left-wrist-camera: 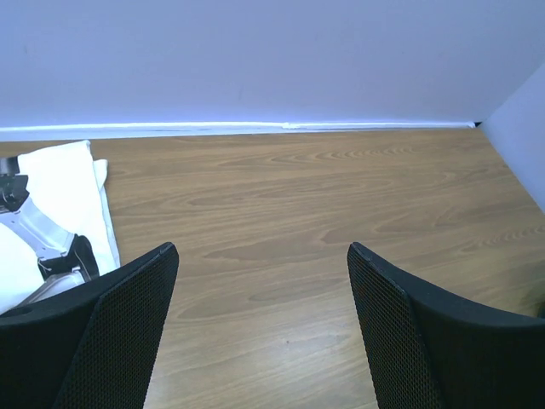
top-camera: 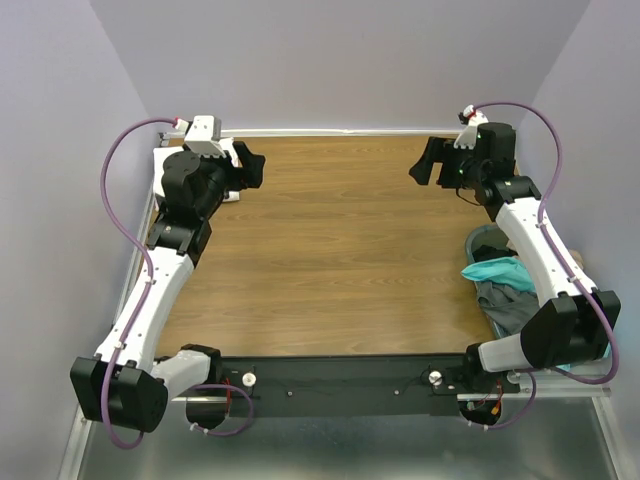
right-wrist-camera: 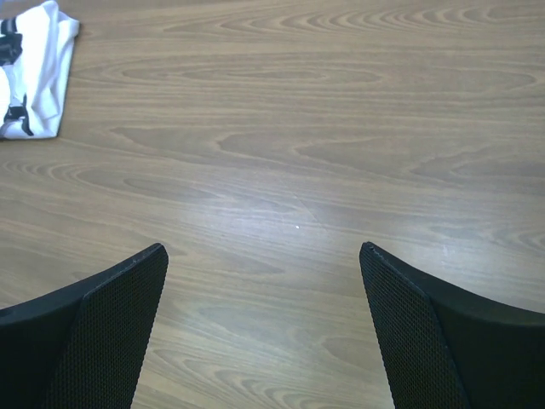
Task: Fold and stack the t-shirts
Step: Grab the tshirt from the pile
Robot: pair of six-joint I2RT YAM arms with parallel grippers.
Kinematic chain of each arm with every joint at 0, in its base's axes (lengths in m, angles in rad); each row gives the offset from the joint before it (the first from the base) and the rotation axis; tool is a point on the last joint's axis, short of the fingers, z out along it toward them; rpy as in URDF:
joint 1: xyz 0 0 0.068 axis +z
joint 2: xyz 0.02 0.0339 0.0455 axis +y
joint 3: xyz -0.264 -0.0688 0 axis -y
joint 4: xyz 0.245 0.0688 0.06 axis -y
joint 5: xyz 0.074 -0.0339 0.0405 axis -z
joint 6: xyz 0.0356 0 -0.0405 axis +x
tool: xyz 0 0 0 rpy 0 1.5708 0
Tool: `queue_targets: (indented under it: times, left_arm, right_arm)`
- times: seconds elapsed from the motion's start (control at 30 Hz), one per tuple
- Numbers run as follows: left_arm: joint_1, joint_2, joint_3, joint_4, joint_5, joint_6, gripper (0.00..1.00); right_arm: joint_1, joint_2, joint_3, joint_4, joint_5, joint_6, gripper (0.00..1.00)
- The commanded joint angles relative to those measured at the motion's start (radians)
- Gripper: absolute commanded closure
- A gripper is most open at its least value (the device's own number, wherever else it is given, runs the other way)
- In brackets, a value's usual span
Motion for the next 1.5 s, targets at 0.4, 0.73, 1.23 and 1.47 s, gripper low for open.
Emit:
queue_targets:
  times: [0.4, 0.73, 1.23, 1.47]
  left_arm:
    - [0.007, -0.033, -0.005, 0.017, -0.010, -0.029, 0.12]
    - [0.005, -0.037, -0.031, 0.002, -0.016, -0.028, 0.12]
    - [0.005, -0.046, -0.079, -0.006, -0.024, 0.004, 0.12]
    - [0.007, -0.027, -0.073, -0.003, -0.033, 0.015, 0.12]
  right_arm:
    - [-0.006, -0.053, -0.038, 0.042, 0.068, 0.063, 0.00]
    - [-0.012, -0.126, -0.104, -0.209, 0.685, 0.275, 0.00]
    - [-0.224, -0.119, -0.207, -0.552, 0.715, 0.438, 0.00]
    - [-0.233, -0.076, -0.264, -0.560, 0.669, 0.471, 0.00]
